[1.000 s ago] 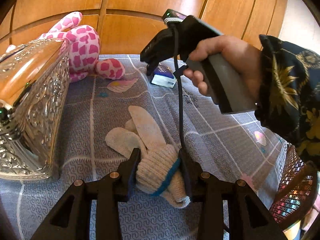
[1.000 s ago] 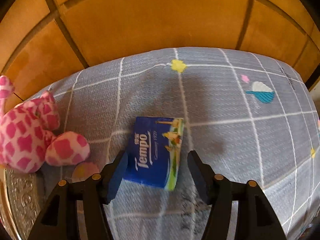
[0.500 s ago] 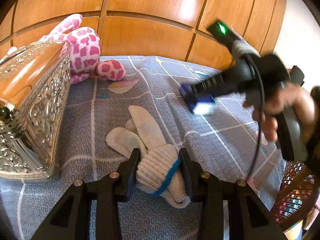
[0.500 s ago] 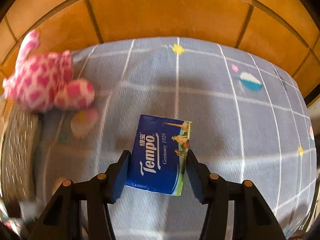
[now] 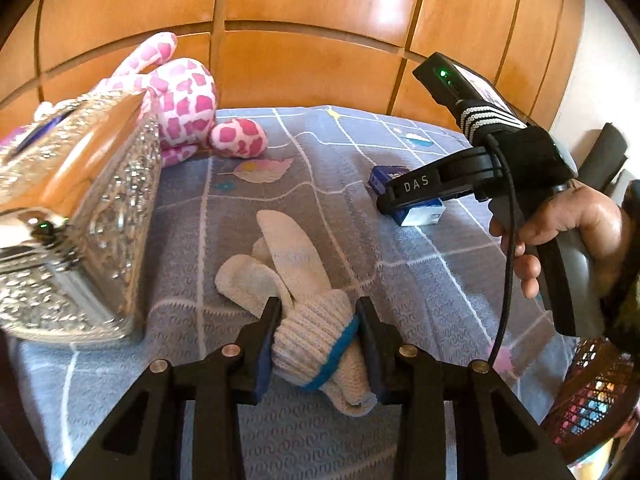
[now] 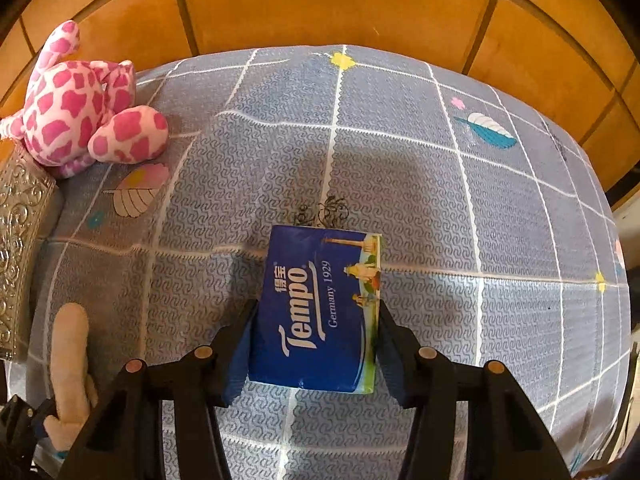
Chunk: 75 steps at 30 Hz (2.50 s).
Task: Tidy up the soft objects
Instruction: 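Grasp the blue Tempo tissue pack with the right tool and lift it, then carry the white glove into the gold tray and open the left tool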
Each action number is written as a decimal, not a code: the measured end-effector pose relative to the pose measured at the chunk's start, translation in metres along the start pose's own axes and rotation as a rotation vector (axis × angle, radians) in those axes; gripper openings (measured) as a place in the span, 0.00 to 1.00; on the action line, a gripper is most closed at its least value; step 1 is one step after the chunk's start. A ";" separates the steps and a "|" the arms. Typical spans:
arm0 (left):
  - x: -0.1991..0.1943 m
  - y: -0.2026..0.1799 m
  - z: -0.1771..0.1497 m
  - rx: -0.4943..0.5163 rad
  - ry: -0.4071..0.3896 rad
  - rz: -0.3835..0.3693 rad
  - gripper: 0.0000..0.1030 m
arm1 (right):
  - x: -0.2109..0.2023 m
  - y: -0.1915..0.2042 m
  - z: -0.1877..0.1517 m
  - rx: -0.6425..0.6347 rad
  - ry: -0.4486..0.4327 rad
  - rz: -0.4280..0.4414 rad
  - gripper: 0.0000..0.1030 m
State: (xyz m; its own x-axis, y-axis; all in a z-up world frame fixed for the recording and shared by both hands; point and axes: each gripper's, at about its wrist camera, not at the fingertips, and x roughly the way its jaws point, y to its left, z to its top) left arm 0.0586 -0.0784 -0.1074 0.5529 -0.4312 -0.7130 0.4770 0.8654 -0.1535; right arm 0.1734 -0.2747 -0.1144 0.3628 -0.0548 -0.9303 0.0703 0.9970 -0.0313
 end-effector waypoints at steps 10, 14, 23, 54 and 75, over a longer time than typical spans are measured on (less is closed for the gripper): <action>-0.032 -0.005 -0.008 0.027 -0.007 0.059 0.35 | 0.005 -0.003 -0.001 -0.019 -0.004 -0.001 0.53; -0.048 -0.005 -0.005 0.023 -0.037 0.069 0.35 | 0.004 0.001 -0.001 -0.028 -0.009 -0.008 0.53; -0.079 -0.002 0.000 0.007 -0.092 0.075 0.35 | 0.003 0.005 -0.004 -0.057 -0.031 -0.028 0.53; -0.163 0.085 -0.013 -0.212 -0.204 0.253 0.35 | 0.002 0.007 -0.008 -0.083 -0.053 -0.043 0.53; -0.186 0.199 -0.066 -0.470 -0.135 0.475 0.35 | 0.002 0.007 -0.009 -0.099 -0.062 -0.067 0.53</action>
State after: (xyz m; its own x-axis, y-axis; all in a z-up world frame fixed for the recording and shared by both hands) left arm 0.0056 0.1903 -0.0507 0.7237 0.0215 -0.6897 -0.1693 0.9745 -0.1472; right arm 0.1665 -0.2669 -0.1196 0.4176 -0.1212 -0.9005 0.0054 0.9914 -0.1309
